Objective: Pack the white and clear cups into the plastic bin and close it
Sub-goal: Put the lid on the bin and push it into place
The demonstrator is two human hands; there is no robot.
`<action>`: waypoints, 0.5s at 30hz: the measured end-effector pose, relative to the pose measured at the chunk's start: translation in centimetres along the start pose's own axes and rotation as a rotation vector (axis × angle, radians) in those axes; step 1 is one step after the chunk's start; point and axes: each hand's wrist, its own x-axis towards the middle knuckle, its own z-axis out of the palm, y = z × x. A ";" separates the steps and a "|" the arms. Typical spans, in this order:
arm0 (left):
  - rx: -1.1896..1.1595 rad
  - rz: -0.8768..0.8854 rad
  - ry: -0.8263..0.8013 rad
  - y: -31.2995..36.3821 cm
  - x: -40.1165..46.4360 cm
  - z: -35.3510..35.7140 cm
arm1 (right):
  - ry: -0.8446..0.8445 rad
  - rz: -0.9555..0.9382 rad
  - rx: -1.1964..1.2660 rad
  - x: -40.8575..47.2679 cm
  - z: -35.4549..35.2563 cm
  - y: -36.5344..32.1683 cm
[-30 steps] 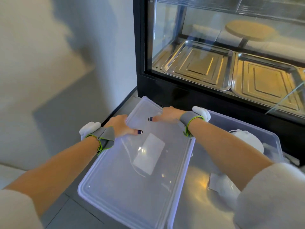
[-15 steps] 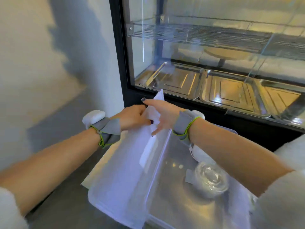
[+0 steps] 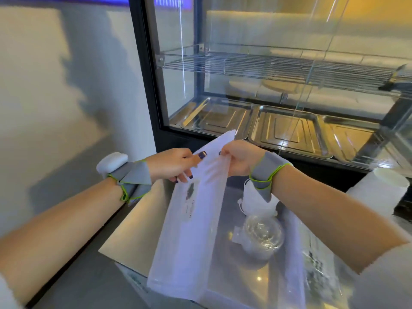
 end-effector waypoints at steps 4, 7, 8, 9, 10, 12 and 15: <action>-0.066 -0.100 0.107 -2.1 0.0 -0.3 | 0.009 -0.047 0.083 -0.8 -2.2 0.7; -0.083 -0.119 0.253 -3.7 0.5 0.5 | 0.018 -0.054 0.147 -1.5 -4.3 1.2; -0.127 -0.142 0.288 -3.9 0.7 1.0 | 0.033 -0.059 0.162 -2.1 -4.8 1.4; -0.189 -0.171 0.296 -4.1 0.9 1.5 | 0.051 -0.065 0.177 -2.3 -5.4 1.8; -0.260 -0.204 0.276 -4.2 1.1 2.1 | 0.075 -0.069 0.191 -2.5 -6.0 2.0; -0.397 -0.296 0.164 -4.6 1.3 3.3 | 0.108 -0.074 0.217 -2.7 -6.9 2.6; -0.584 -0.315 0.100 -5.4 2.3 5.0 | 0.185 -0.077 0.216 -2.9 -8.1 3.8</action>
